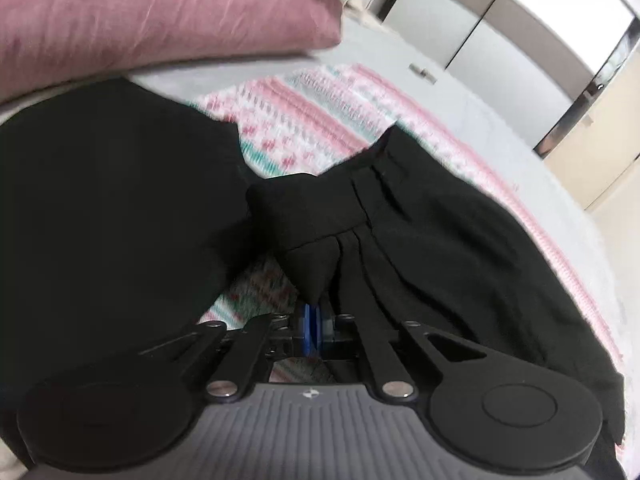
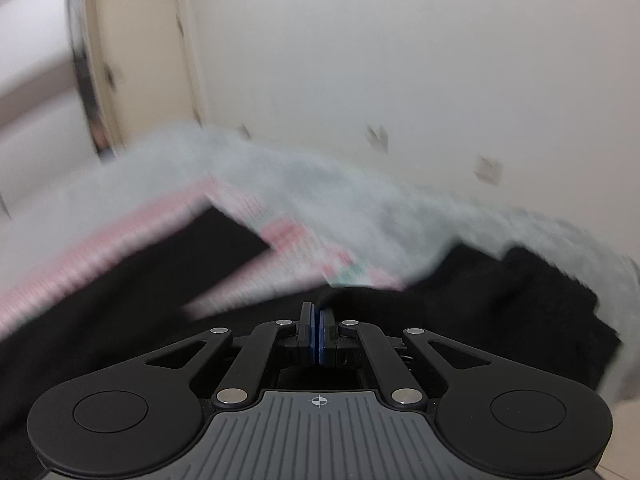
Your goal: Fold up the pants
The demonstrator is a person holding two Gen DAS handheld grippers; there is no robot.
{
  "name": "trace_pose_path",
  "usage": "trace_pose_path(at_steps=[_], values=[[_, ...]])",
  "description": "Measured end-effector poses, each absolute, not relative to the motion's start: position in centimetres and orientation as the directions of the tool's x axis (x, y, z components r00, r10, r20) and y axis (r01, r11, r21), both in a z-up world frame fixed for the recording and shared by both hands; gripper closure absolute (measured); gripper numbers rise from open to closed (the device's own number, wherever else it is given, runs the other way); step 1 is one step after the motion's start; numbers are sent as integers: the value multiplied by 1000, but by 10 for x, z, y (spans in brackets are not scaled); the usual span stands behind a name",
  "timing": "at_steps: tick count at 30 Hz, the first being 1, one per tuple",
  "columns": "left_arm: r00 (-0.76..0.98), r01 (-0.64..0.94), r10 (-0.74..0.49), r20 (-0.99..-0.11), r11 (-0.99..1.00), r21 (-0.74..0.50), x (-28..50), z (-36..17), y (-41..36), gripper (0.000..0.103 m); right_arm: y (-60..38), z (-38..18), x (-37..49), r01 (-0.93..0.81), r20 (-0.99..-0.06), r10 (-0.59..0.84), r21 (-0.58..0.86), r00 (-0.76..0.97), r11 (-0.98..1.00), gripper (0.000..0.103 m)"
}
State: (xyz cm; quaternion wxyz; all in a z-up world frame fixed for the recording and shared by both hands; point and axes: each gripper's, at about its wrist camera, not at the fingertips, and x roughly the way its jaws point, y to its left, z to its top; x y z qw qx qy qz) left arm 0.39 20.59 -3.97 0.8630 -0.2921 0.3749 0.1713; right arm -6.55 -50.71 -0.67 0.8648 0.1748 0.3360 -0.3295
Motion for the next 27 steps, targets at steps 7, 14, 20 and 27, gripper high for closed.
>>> trace_pose_path(at_steps=[7, 14, 20, 27], values=[[676, -555, 271, -686, 799, -231, -1, -6, 202, 46, -492, 19, -78, 738, -552, -604, 33, 575, 674, 74], [706, -300, 113, -699, 942, -151, 56, 21, 145, 15, -447, 14, -40, 562, -586, -414, 88, 697, 822, 58], [759, -134, 99, -644, 991, -5, 96, 18, 118, 0, -384, 12, -9, 368, -600, -259, 63, 757, 928, 34], [681, -268, 107, -724, 957, -112, 132, -19, 163, 4, -337, -7, 34, 229, -683, -121, 70, 721, 971, 32]])
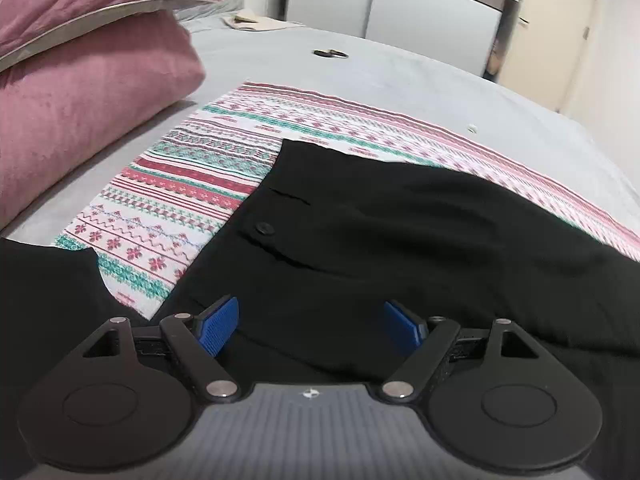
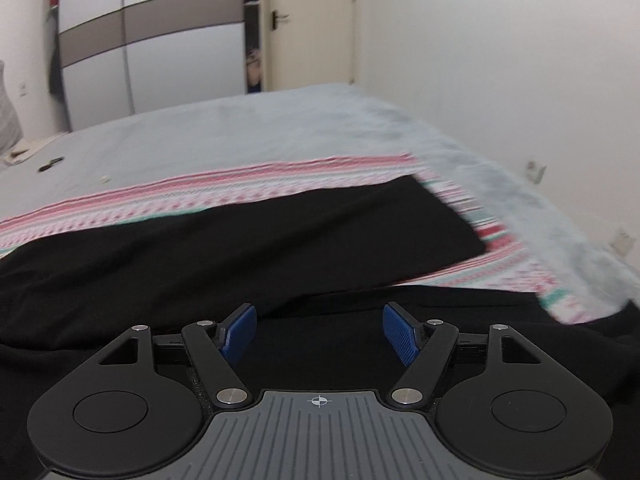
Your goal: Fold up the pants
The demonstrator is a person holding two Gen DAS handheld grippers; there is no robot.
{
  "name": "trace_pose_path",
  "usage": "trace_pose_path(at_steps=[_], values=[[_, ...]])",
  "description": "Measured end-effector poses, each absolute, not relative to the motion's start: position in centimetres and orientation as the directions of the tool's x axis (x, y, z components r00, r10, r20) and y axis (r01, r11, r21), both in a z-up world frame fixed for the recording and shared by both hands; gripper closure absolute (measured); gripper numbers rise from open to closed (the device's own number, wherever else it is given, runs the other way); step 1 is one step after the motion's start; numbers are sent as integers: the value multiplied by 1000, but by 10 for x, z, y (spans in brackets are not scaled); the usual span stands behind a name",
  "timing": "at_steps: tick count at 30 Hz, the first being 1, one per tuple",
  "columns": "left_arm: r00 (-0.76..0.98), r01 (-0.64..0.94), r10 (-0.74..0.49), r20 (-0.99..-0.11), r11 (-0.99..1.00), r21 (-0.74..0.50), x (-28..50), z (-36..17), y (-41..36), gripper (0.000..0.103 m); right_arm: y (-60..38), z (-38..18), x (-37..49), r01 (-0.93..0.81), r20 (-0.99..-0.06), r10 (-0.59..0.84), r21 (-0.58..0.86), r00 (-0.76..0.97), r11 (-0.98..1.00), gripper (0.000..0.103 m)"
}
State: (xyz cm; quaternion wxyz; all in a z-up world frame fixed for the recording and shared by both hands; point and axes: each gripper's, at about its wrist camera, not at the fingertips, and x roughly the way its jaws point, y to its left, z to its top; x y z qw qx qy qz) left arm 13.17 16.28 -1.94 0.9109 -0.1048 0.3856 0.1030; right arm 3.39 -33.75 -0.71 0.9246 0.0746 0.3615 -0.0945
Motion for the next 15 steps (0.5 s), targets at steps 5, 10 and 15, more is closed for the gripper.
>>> trace_pose_path(at_steps=[5, 10, 15], values=[[671, -274, 102, -735, 955, -118, 140, -24, 160, 4, -279, -20, 68, 77, -724, 32, 117, 689, 990, 32], [656, -281, 68, -752, 946, -160, 141, -26, 171, 4, -191, -24, 115, -108, -734, 215, 191, 644, 976, 32], [622, -323, 116, -774, 939, -118, 139, -31, 184, 9, -71, -28, 169, -372, -733, 312, 86, 605, 924, 32]])
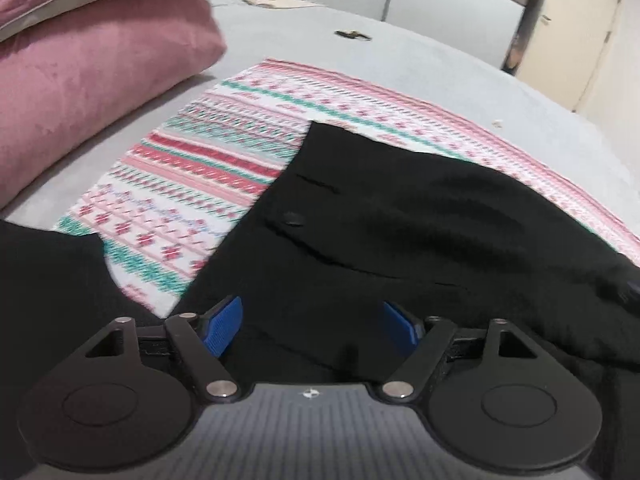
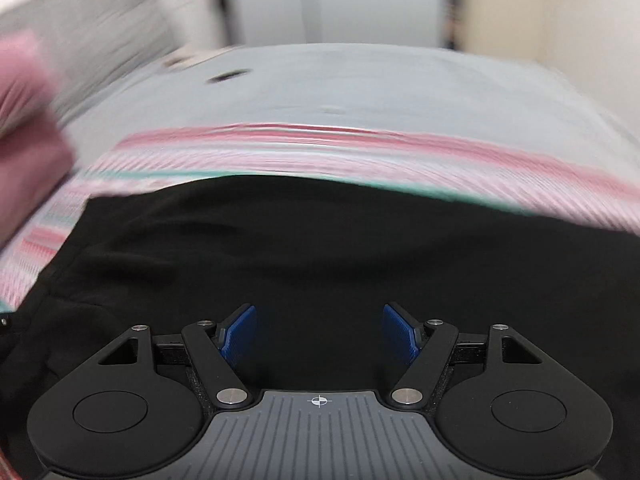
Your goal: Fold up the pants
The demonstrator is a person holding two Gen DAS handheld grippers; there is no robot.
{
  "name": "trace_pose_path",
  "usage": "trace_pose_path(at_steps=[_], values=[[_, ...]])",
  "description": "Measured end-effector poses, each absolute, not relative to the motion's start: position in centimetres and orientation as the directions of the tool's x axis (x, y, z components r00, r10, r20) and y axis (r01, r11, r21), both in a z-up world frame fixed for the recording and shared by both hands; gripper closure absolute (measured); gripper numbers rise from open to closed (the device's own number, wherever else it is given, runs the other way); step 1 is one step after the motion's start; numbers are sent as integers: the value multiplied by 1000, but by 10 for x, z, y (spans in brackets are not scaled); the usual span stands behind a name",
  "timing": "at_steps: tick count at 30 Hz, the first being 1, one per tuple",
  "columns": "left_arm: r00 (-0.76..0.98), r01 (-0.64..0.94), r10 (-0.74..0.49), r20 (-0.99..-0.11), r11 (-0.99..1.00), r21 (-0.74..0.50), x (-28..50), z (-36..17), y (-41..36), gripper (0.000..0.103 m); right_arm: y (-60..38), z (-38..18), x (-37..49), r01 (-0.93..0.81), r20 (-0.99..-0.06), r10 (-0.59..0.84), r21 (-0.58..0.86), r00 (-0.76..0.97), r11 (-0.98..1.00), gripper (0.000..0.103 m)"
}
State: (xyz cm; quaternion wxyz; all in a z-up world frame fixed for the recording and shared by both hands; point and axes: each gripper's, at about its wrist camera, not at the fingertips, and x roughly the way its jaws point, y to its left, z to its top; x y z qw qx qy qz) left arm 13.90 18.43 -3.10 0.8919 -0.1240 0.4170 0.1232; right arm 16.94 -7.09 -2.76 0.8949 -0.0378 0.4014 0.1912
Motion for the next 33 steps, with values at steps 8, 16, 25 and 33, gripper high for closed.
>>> trace_pose_path(at_steps=[8, 16, 25, 33], values=[[561, -351, 93, -823, 927, -134, 139, -47, 198, 11, 91, -48, 246, -634, -754, 403, -23, 519, 773, 32], [541, -355, 35, -840, 915, -191, 140, -52, 206, 11, 172, -69, 286, -761, -758, 438, -118, 484, 638, 32], [540, -366, 42, -841, 911, -189, 141, -53, 212, 18, 205, -76, 285, -834, -763, 490, -114, 422, 540, 98], [539, -387, 60, -840, 904, -183, 133, -50, 216, 29, 215, -48, 263, -788, -656, 514, -212, 553, 577, 101]])
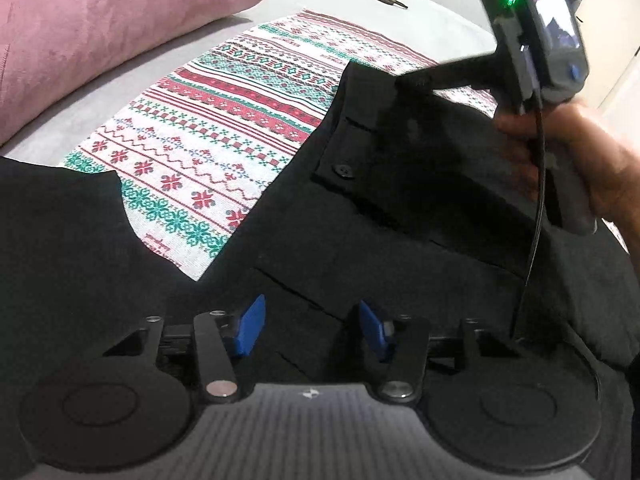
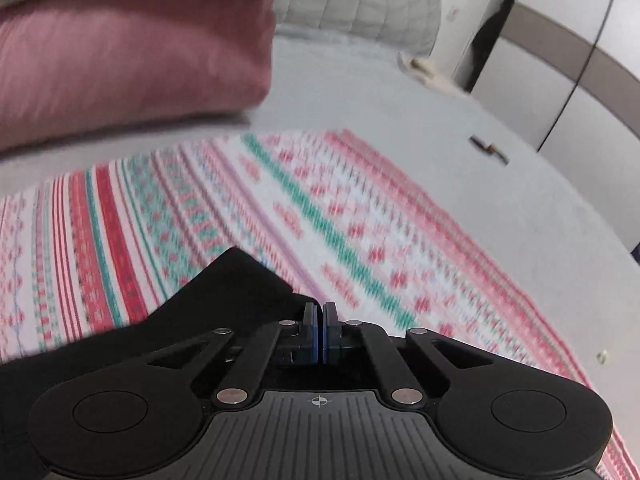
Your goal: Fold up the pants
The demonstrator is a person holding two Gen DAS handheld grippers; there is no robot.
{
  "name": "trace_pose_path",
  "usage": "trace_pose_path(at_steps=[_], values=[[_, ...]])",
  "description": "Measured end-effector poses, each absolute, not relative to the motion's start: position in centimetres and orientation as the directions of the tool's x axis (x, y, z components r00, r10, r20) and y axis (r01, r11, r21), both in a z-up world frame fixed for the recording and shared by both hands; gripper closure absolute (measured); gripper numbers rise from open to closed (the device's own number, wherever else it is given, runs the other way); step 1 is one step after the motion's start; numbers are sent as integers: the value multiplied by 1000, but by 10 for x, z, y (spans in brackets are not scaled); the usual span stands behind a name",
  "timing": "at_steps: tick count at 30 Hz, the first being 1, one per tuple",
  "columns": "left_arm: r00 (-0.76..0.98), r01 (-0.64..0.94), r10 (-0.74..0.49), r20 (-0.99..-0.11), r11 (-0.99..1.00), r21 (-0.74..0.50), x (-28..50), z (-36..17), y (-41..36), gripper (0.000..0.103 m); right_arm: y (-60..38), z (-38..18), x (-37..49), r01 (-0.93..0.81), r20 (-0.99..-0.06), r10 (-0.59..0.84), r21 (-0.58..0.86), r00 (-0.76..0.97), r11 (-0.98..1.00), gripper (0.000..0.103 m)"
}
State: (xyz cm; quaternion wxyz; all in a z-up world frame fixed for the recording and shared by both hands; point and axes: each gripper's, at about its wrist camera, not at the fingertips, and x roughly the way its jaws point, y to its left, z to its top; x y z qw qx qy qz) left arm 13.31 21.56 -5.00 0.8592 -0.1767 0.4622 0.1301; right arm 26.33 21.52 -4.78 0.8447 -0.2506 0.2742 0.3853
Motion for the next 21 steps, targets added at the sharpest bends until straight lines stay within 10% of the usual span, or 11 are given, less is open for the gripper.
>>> trace_pose_path(at_steps=[11, 18, 21], values=[[532, -420, 81, -843, 890, -180, 131, -52, 222, 34, 249, -88, 257, -690, -640, 383, -335, 666, 642, 103], [531, -429, 82, -843, 884, -184, 129, -51, 221, 36, 216, -55, 267, -643, -635, 426, -148, 644, 751, 95], [531, -429, 87, -843, 886, -178, 128, -51, 223, 41, 175, -38, 257, -637, -631, 461, -67, 624, 768, 72]])
